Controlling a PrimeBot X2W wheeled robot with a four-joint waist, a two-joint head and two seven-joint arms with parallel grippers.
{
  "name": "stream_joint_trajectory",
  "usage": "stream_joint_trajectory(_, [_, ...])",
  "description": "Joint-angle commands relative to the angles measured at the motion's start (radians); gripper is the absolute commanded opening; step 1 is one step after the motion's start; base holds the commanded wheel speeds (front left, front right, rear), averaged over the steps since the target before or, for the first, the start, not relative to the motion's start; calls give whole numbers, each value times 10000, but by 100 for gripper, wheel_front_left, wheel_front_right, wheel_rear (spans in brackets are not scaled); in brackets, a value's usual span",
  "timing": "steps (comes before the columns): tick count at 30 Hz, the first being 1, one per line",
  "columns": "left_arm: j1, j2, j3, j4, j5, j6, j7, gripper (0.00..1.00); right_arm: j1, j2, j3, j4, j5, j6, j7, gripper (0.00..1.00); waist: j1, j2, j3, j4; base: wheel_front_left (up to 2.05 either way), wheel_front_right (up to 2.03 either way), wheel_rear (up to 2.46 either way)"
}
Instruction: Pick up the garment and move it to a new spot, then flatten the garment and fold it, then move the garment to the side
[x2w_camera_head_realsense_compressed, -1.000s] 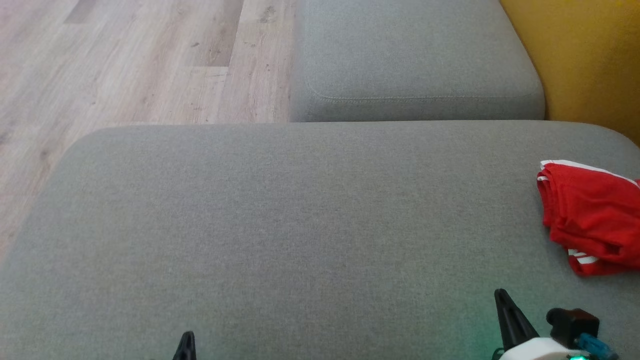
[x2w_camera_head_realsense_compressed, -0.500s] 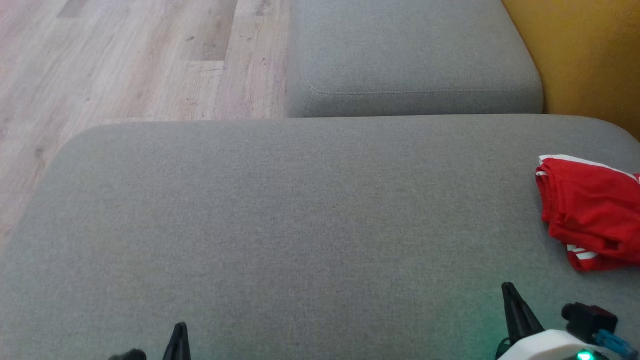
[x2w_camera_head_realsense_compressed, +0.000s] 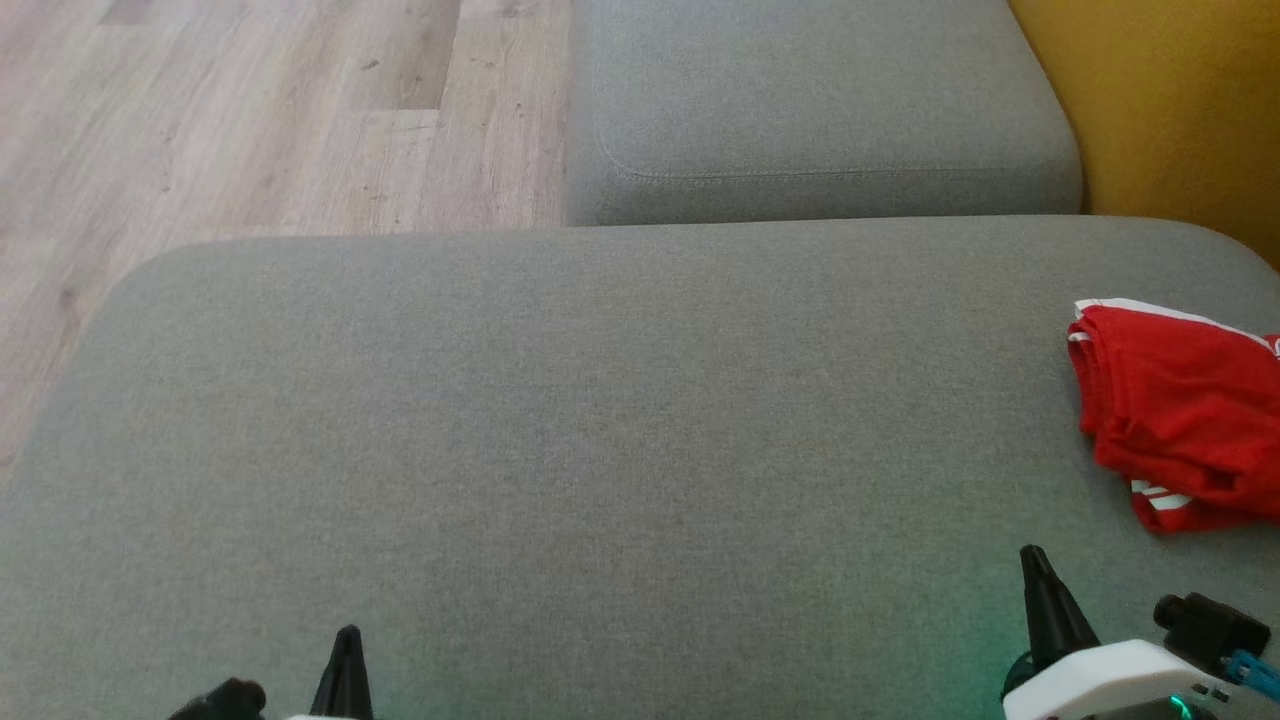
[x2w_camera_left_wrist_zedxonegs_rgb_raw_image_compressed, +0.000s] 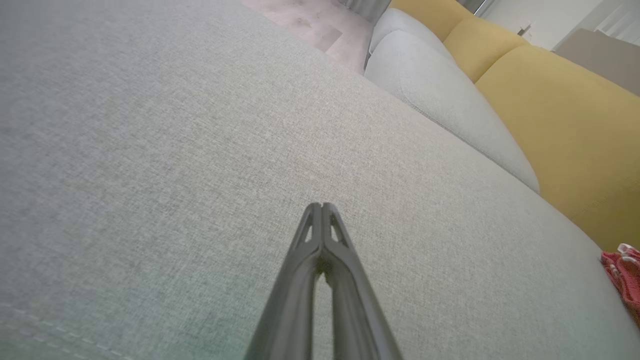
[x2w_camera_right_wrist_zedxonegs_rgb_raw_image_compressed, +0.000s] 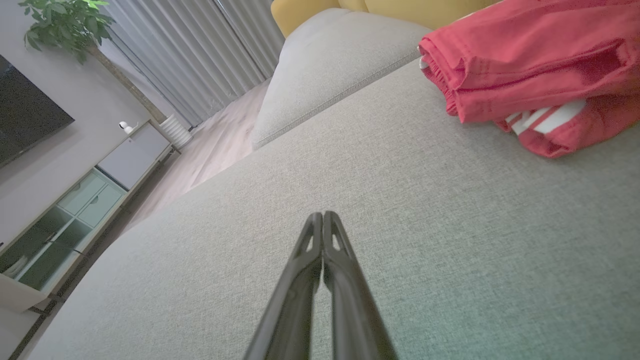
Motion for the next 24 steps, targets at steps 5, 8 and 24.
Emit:
stream_joint_trajectory(5, [-691,-89,596,-290,-527,-246,193,0,-667,-22,-85,-354,820,22,119,0,-1,0,66,-40,0,0,0])
stream_joint_trajectory(8, [-737,-152,754,-297,-746,-338,274,0,-724,-24,-118,-357,1158,24,157,0,-1,0,99,-59,0,0,0])
stream_joint_trajectory(24, [-973,-471,1545,-327,-1833,-800,678,0,-1010,-31,-283,-370,2844,32,345,0,-1,0,262,-156,0,0,0])
